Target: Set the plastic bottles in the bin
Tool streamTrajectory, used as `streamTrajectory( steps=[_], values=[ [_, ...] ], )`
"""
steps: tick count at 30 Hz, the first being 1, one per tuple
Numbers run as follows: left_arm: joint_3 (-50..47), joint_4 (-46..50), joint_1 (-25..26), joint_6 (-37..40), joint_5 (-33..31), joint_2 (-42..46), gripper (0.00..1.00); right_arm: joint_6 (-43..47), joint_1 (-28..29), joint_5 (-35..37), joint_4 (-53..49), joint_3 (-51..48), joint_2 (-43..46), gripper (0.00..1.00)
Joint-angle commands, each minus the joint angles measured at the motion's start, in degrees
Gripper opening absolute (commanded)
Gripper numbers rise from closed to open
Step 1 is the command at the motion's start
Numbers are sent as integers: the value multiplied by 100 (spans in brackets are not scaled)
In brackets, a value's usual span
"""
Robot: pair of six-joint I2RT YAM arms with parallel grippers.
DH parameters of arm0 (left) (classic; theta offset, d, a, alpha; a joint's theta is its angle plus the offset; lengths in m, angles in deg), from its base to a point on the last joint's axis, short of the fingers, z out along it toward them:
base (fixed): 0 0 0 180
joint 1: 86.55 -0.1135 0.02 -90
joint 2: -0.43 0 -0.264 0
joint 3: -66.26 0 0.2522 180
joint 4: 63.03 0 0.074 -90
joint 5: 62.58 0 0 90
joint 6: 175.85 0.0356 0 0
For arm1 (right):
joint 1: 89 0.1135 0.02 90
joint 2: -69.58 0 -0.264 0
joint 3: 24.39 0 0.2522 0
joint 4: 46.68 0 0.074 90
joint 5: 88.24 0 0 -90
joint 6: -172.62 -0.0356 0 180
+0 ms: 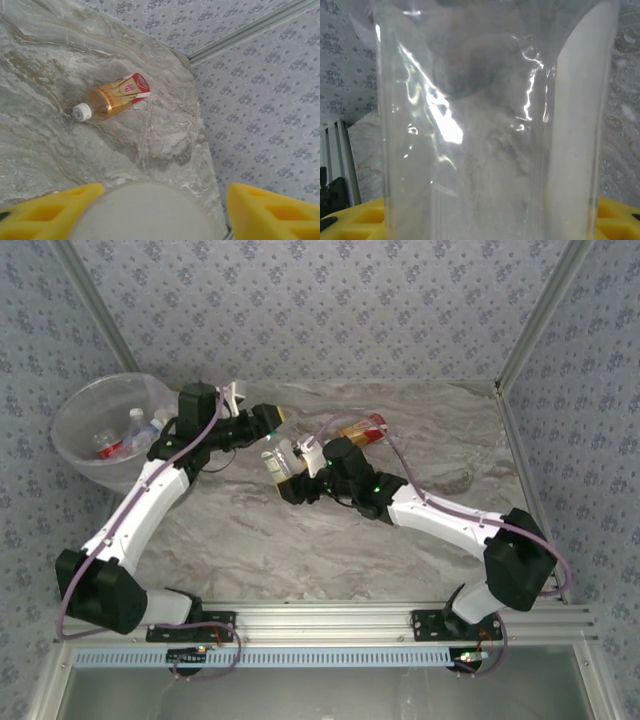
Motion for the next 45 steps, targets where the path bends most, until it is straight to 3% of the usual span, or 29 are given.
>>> streamTrajectory(
  steps=[1, 10, 14, 18, 22, 28, 31, 36, 39, 43, 45],
  values=[
    [-206, -124, 39, -7, -319, 304, 52, -89, -26, -276, 321, 370, -134, 61],
    [-261, 53, 35, 3, -530, 351, 27, 71, -53, -685, -119, 883, -339, 67],
    [-297, 87, 32, -9, -727, 367, 0, 152, -75, -717, -213, 882, -298, 75],
    [-280, 61, 31, -2, -788, 312, 0, 273, -99, -676, -355, 812, -210, 84],
    [-303, -8, 24, 84, -861, 313, 0, 548, -153, -799, -547, 812, -148, 100],
    [123, 371, -48, 424, -1073, 408, 0, 895, -266, -454, -822, 628, 407, 100],
    [625, 829, -109, 784, -1226, 462, 0, 797, -408, -25, -541, 47, 945, 100],
    [1638, 1541, -203, 1509, -2453, 539, 0, 59, -803, 1199, 183, -702, 1475, 100],
    [2495, 2025, -354, 2037, -3277, 545, 0, -309, -998, 1422, 240, -821, 1498, 100],
    [3081, 1934, -534, 2610, -4955, 697, 0, -417, -917, 1968, 258, -913, 1478, 100],
    [3249, 1837, -822, 2730, -5358, 707, 0, -568, -893, 2235, 533, -1113, 1486, 100]
  ],
)
